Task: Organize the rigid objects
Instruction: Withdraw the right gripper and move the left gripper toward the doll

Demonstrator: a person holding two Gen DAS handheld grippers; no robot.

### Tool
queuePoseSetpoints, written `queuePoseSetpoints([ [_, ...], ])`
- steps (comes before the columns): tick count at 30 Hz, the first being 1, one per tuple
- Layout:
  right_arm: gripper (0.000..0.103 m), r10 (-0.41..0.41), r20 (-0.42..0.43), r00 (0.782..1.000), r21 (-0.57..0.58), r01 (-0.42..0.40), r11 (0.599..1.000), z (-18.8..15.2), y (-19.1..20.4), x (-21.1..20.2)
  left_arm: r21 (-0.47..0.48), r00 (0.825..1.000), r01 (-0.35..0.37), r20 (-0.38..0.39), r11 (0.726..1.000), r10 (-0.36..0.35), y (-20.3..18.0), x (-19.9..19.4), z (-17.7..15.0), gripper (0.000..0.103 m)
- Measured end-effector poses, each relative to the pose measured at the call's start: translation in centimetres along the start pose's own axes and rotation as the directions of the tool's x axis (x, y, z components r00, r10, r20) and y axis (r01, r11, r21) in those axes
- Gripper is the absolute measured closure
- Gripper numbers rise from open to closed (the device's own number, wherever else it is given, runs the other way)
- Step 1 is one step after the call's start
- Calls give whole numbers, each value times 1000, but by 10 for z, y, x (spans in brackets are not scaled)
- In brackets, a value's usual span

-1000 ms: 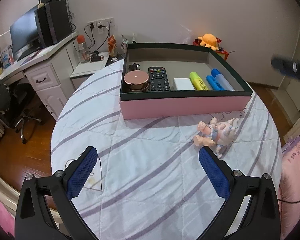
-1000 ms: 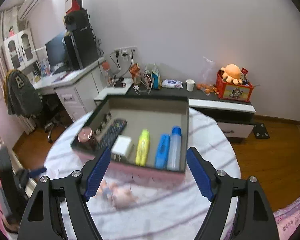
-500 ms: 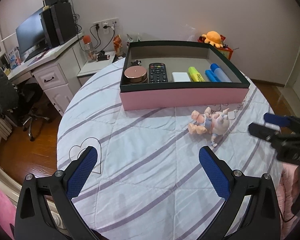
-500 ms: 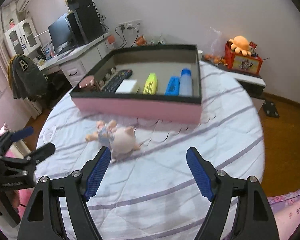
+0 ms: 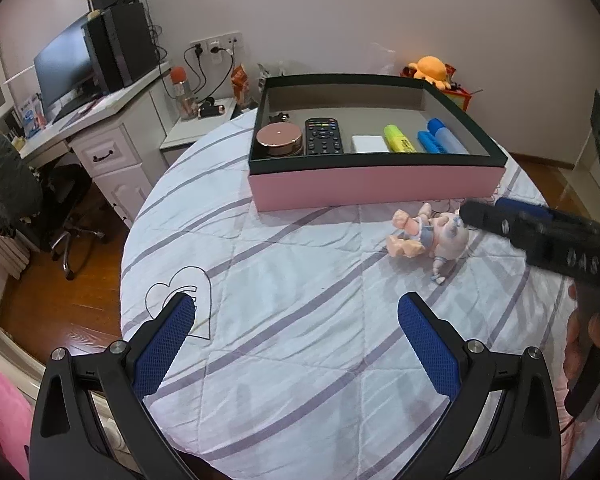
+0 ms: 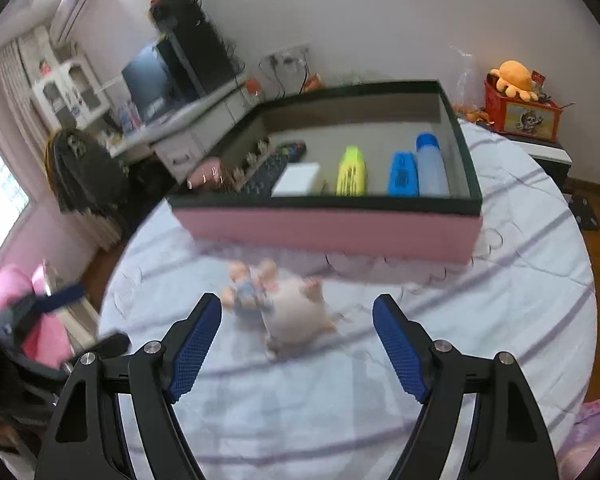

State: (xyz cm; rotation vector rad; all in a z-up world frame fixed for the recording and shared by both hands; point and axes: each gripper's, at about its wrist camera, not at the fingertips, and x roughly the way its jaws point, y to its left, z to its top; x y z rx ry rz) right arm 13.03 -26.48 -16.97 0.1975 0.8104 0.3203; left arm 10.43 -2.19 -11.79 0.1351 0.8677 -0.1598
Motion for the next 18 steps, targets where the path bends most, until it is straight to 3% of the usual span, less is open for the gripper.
queuePoseSetpoints([
  [5, 23, -89, 2, 996, 53, 89, 995, 12, -4, 9, 5, 1000, 3, -4, 1000, -3, 3, 1, 0, 0],
  [11, 23, -14, -40, 999, 88, 17, 996, 0, -14, 16, 2, 1000, 6, -7, 1000, -6, 5, 3, 0, 1],
  [18, 23, -30, -61, 998, 53, 33, 998, -17, -11, 6, 3, 1000, 19, 0, 1000, -19, 3, 0, -1, 1],
])
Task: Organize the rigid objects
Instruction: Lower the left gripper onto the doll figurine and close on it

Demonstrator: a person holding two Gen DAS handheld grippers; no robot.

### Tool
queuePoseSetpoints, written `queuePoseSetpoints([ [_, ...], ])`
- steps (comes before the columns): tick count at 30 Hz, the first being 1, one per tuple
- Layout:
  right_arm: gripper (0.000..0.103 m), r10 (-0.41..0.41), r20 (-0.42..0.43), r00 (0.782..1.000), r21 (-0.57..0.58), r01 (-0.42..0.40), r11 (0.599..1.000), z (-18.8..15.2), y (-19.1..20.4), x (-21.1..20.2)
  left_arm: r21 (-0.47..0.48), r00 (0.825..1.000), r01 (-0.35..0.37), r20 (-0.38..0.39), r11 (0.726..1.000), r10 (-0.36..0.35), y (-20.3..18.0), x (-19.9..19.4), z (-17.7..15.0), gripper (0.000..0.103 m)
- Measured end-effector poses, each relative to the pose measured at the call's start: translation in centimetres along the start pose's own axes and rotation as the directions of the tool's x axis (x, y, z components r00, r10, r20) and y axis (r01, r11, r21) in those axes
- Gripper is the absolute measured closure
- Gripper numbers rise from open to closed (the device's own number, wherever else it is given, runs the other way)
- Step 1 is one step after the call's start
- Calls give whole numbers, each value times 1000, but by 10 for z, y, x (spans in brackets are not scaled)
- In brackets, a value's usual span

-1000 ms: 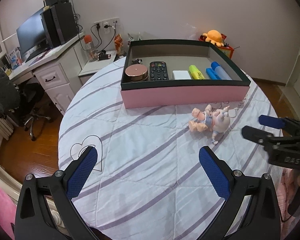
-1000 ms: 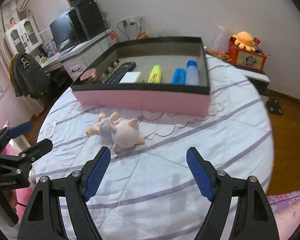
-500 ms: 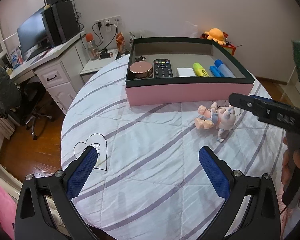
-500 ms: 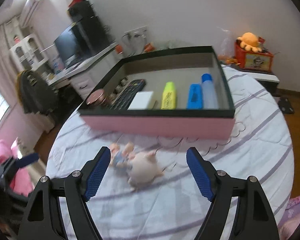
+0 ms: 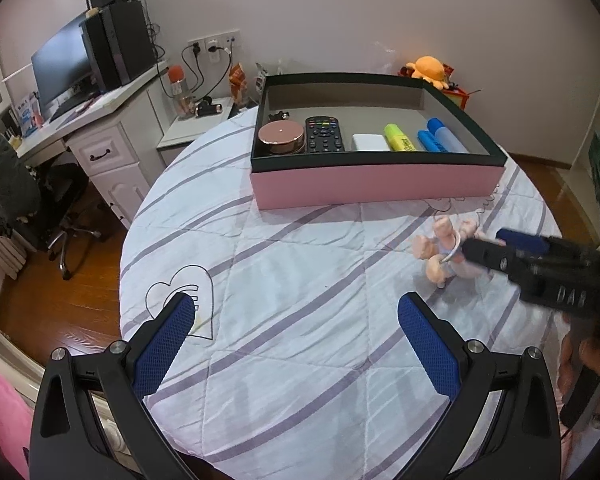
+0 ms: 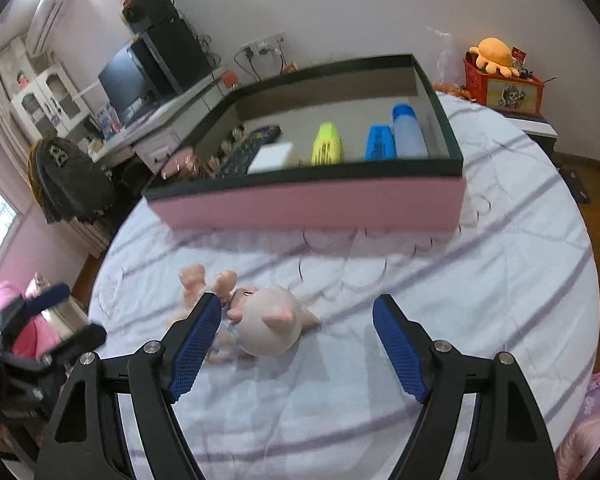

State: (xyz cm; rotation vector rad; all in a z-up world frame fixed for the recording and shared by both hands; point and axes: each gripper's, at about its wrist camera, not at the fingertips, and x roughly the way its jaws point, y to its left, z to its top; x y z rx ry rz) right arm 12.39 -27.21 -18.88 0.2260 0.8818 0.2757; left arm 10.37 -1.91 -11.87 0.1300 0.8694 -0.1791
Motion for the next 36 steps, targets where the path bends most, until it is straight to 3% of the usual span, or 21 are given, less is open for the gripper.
queuePoseSetpoints([
  [5, 23, 21, -10, 1000, -30, -21, 999, -14, 7, -2, 19, 1000, 8, 3, 1000, -8, -8, -5, -3, 0],
  [10, 23, -36, -55, 998, -128, 29, 991, -35, 21, 1, 30, 1000, 20, 7, 999, -20, -13, -12, -6, 0],
  [14, 23, -36, -53, 998, -144, 28, 989, -44, 22, -8, 51, 999, 40, 2, 998, -40, -20, -15, -9, 1],
  [18, 23, -39, -54, 998, -177, 29, 984, -50, 23, -23, 102, 995, 100, 4, 990, -101, -35, -18, -11, 1],
  [23, 23, -102, -39, 994, -212, 92, 973, -61, 10, -39, 257, 970, 236, -6, 937, -243, -61, -10, -7, 1],
  [30, 23, -90, -47, 995, -147, 82, 986, -62, -11, -41, 432, 968, 249, -70, 867, -242, -90, 23, 4, 1],
  [36, 23, -106, -57, 993, -140, 97, 985, -56, -18, -40, 455, 939, 344, -173, 822, -297, -98, 49, 9, 1],
])
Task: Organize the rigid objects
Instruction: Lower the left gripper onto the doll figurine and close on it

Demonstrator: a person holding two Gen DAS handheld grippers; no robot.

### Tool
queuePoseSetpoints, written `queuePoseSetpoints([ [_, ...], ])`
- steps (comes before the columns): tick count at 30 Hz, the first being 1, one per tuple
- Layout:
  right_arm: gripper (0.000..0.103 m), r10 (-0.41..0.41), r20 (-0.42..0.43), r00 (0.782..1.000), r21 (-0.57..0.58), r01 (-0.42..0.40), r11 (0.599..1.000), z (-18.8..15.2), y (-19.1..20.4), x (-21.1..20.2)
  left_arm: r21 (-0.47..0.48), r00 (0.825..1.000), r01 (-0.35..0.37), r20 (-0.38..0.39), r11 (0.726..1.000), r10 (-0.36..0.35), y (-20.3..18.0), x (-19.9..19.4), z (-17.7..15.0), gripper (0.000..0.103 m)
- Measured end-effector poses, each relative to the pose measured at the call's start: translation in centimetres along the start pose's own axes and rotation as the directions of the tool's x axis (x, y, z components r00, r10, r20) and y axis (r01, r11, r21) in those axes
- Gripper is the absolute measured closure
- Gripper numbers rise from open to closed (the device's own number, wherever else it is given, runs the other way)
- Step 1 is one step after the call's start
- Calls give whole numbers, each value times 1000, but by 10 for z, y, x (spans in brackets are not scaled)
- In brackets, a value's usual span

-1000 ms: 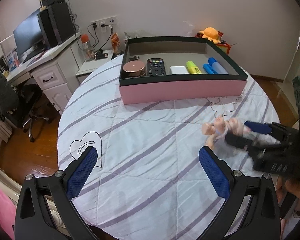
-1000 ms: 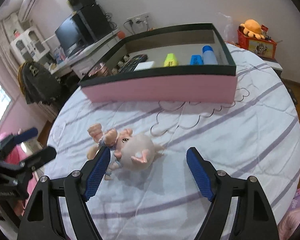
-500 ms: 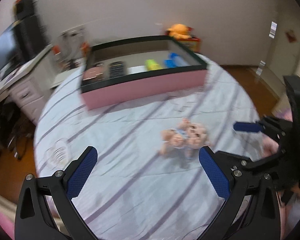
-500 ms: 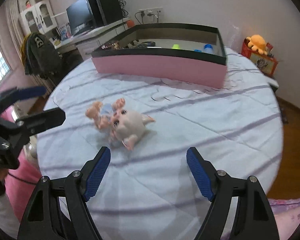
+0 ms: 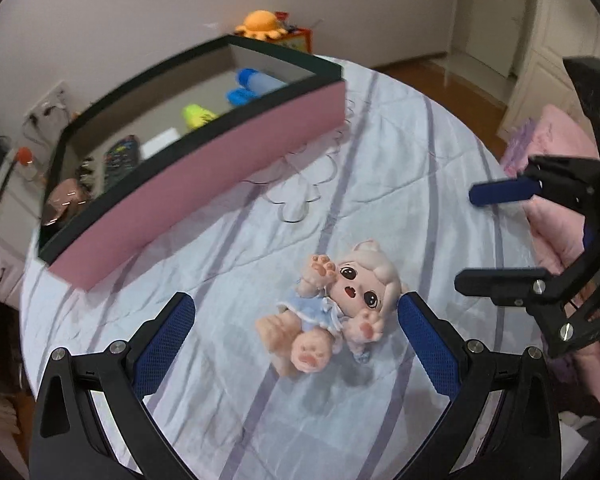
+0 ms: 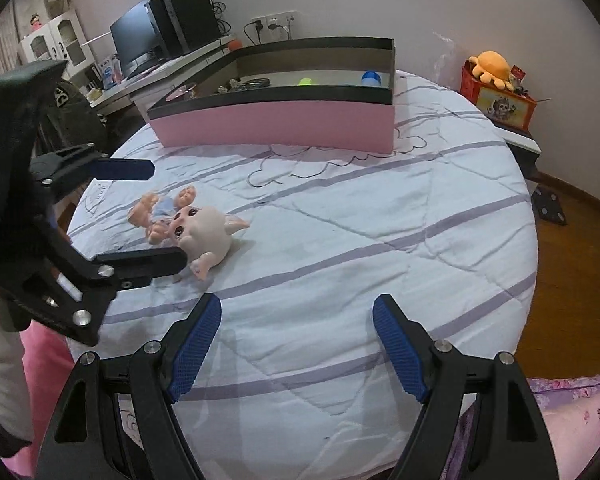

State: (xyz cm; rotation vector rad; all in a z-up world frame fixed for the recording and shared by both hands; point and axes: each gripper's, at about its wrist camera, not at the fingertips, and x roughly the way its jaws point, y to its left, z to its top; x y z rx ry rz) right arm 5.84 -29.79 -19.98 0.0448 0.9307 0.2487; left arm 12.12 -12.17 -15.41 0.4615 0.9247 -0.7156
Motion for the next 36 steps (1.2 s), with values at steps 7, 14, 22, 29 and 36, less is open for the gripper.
queuePoseSetpoints([
  [7, 23, -24, -7, 1000, 18, 24, 1000, 7, -9, 0, -91, 989, 148, 5, 985, -148, -7, 1, -5, 47],
  [14, 23, -27, -14, 1000, 23, 27, 999, 5, -12, 1, -212, 997, 78, 0, 974, -79, -15, -6, -26, 51],
  [22, 23, -14, -13, 1000, 36, 14, 999, -2, -17, -2, -189, 999, -47, -9, 981, 46, -27, -11, -22, 28],
  [29, 23, 2, -4, 1000, 40, -2, 999, -1, -19, -4, -67, 995, -82, -66, 994, 77, -29, -7, -3, 23],
  [36, 23, 21, -3, 1000, 41, -21, 999, 2, -25, -1, 56, 987, -65, -146, 996, 72, -37, 3, 8, 47],
])
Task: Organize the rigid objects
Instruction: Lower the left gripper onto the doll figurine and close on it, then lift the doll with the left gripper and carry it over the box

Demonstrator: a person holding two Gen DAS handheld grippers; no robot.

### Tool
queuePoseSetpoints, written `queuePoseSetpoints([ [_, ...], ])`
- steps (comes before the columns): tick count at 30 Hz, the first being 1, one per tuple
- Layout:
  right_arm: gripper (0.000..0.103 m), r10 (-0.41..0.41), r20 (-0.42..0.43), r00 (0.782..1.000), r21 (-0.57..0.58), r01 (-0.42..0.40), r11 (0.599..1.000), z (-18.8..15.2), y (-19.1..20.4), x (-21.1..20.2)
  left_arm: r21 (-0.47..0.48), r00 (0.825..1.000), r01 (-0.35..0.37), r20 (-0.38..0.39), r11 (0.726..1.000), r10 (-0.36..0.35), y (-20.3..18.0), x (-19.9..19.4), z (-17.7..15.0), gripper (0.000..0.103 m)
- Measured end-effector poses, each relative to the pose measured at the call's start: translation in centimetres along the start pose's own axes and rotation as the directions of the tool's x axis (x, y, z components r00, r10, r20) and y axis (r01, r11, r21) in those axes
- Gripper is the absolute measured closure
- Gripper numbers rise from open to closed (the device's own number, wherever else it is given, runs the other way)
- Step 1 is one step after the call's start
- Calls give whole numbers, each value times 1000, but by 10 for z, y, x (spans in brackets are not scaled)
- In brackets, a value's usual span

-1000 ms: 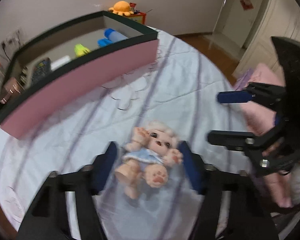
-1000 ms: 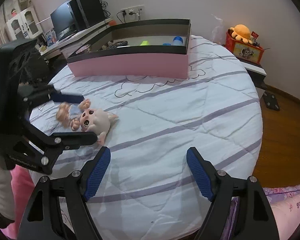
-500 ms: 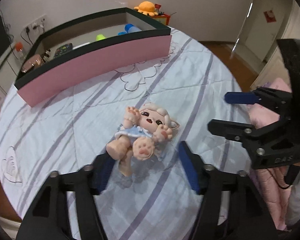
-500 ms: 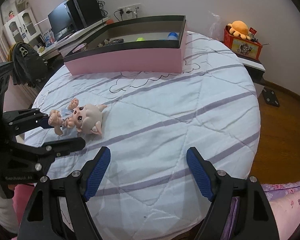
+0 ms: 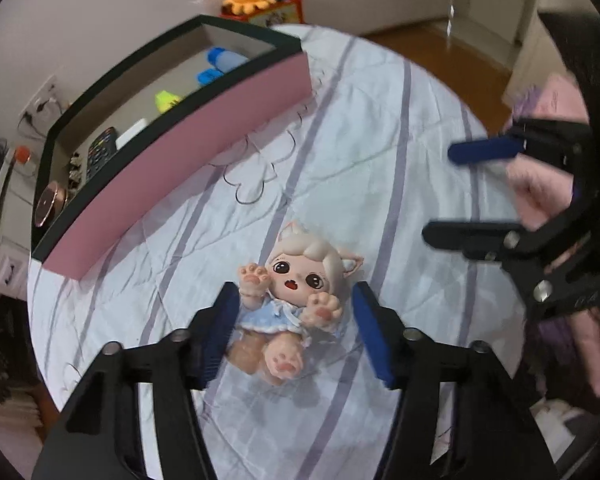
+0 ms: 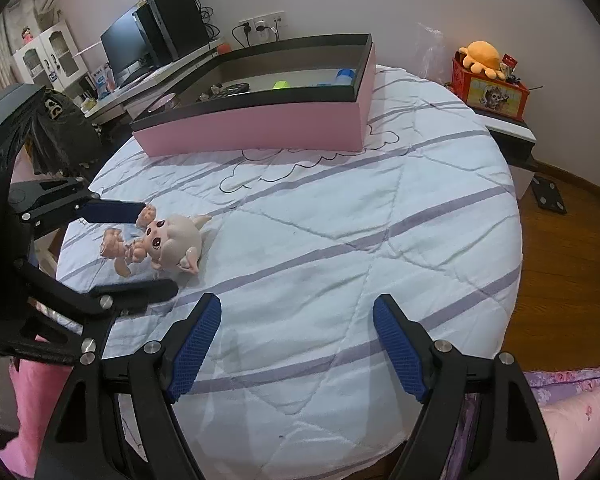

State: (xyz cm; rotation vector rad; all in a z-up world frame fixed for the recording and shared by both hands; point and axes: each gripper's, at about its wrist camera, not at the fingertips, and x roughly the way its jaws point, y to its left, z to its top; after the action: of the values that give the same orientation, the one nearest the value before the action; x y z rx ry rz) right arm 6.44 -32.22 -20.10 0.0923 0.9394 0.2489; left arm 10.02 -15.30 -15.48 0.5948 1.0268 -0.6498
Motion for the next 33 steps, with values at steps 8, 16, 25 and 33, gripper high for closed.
queuePoseSetpoints([
  [8, 23, 20, -11, 1000, -12, -20, 1000, 4, -4, 6, 53, 997, 22, -72, 998, -18, 2, 13, 12, 52],
  [16, 23, 28, -16, 999, -22, -28, 999, 5, -5, 8, 67, 997, 29, -73, 997, -24, -1, 9, 14, 55],
  [25, 23, 40, 0, 999, -11, -40, 999, 8, -7, 2, -103, 998, 21, 56, 994, -16, 30, -20, 11, 55],
  [33, 23, 42, 110, 993, -28, -40, 999, 35, 0, -27, -318, 976, -25, 198, 948, 92, 77, -58, 16, 55],
])
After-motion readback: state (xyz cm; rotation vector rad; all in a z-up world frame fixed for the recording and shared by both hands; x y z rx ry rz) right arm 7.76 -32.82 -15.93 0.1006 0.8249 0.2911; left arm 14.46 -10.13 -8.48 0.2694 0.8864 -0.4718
